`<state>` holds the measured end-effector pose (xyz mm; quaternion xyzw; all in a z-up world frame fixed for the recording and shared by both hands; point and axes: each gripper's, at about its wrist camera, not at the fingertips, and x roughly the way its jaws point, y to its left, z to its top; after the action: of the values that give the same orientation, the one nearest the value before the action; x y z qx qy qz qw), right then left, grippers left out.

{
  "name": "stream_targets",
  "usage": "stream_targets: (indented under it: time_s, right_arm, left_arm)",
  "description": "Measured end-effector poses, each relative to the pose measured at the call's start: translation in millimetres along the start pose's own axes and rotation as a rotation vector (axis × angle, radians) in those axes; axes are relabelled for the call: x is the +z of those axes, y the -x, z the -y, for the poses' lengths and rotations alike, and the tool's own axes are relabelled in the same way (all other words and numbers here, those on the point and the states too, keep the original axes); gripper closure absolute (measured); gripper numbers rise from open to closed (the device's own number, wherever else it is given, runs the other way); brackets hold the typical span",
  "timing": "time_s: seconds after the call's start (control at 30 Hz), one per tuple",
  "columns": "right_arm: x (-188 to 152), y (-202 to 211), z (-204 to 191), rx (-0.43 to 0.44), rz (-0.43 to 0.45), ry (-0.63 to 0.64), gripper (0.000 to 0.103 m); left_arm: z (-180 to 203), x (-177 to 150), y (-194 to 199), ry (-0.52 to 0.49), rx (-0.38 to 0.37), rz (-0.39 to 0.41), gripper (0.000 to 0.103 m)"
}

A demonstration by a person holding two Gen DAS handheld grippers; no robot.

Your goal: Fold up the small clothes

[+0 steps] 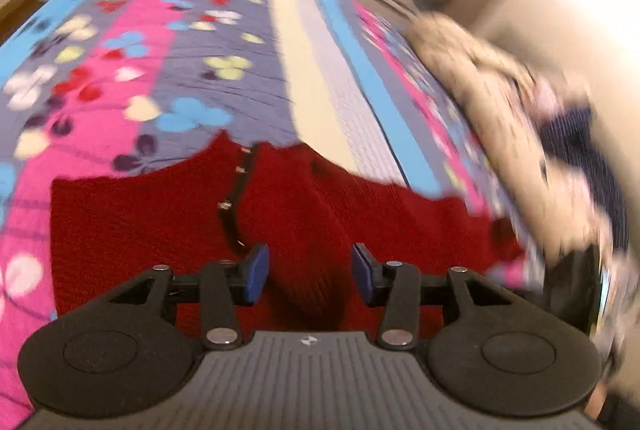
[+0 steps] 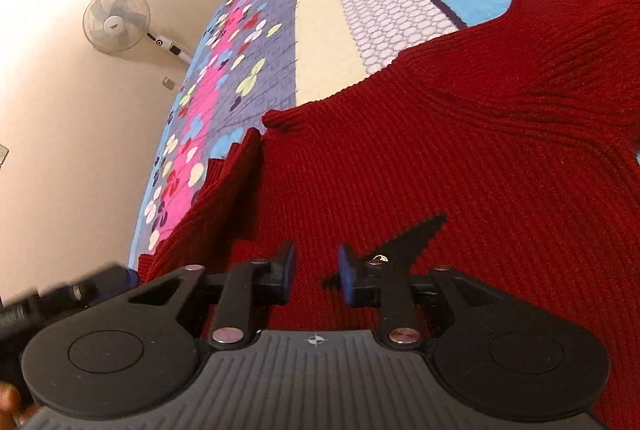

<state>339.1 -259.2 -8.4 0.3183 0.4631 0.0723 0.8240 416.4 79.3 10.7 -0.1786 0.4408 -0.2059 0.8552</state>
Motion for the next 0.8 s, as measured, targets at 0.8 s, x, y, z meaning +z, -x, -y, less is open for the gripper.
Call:
stream_targets:
  time_s: [0.8]
  right_arm:
    - [17.0, 3.6, 38.3, 0.052, 0.046, -0.257, 0.062]
  left_arm:
    - [20.6, 2.8, -36.2, -0.037, 0.084, 0.024, 0.045]
